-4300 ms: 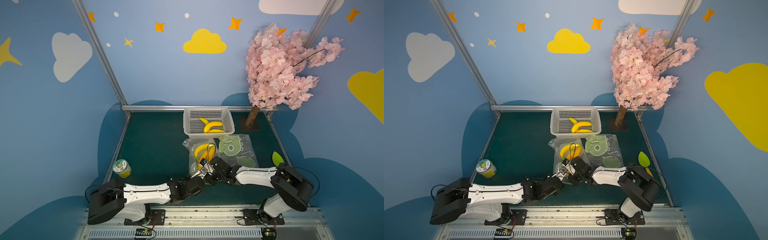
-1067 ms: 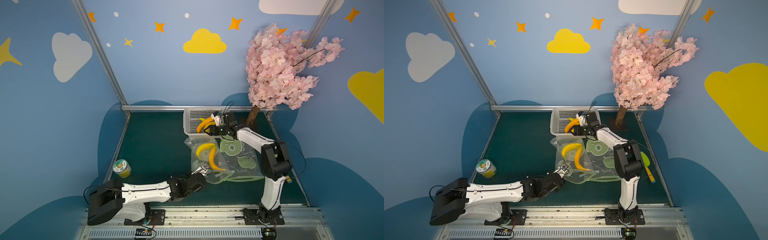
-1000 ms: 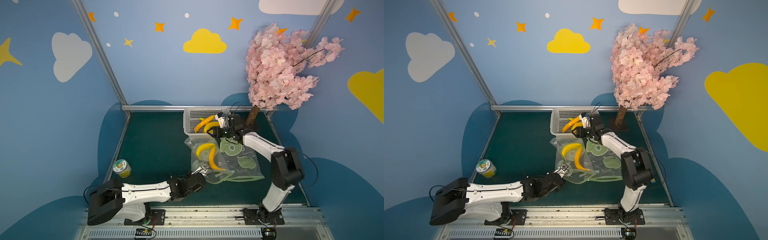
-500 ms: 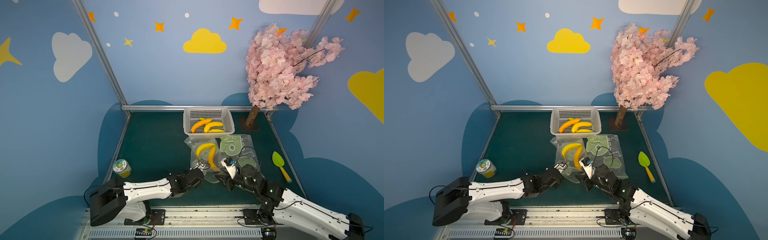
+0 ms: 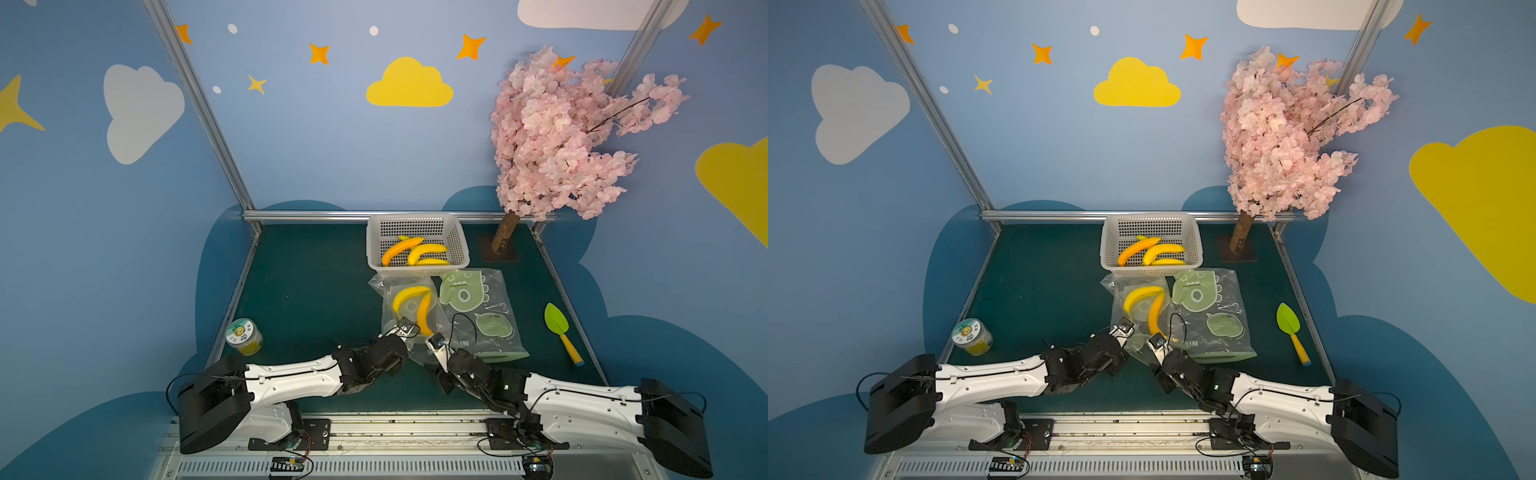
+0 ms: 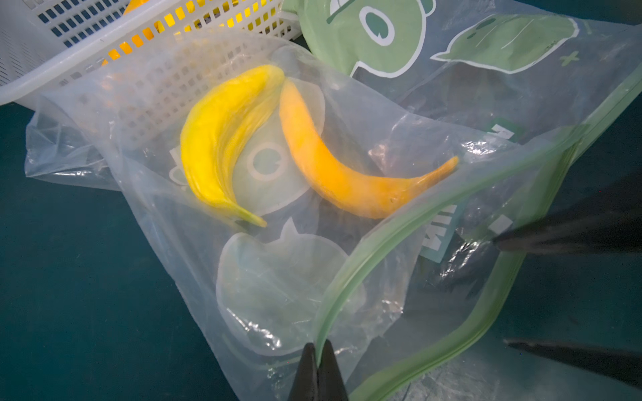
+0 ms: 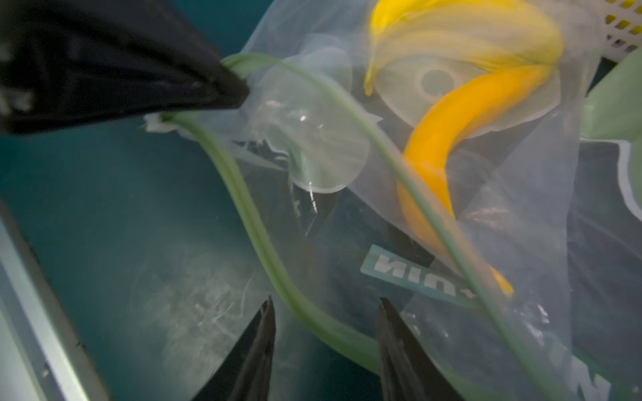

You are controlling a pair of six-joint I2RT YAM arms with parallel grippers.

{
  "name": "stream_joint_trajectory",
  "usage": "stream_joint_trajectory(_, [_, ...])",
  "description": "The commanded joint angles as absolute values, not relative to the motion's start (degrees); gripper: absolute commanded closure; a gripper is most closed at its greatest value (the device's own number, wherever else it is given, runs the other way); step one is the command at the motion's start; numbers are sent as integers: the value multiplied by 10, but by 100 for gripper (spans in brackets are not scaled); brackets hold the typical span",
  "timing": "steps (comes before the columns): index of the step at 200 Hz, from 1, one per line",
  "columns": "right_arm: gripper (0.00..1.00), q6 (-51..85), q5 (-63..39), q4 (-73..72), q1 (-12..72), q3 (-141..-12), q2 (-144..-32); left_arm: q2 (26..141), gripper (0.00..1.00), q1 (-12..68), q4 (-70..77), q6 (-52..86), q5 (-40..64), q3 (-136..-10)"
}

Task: Open the zip-top bag and take out the banana
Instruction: Pick up the banana from the zipper food storage bag.

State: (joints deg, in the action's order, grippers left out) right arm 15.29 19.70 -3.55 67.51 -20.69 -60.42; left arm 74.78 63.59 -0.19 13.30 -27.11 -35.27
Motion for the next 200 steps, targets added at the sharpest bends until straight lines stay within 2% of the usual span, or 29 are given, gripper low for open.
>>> stream_joint_trajectory(1, [54, 153, 218, -77, 669, -245, -638, 735, 97, 633, -5, 136, -262, -364])
stream_joint_trajectory(53, [59, 137, 197, -96, 660, -267, -707, 723, 97, 633, 1, 144, -261, -360])
stream_joint_trajectory(77, [63, 138, 187, -100, 651, -264, -711, 715, 97, 633, 2, 142, -259, -369])
stream_joint_trajectory(97, [63, 136, 188, -101, 644, -261, -712, 712, 97, 633, 8, 143, -253, -374])
stream_joint_trajectory(142, [57, 89, 169, -118, 584, -279, -739, 704, 97, 633, 27, 152, -230, -352])
stream_joint_trajectory(176, [43, 44, 151, -96, 549, -313, -766, 693, 97, 633, 30, 152, -227, -343])
stream_joint_trajectory(200, [40, 20, 149, -87, 550, -328, -774, 695, 97, 634, 30, 153, -221, -343])
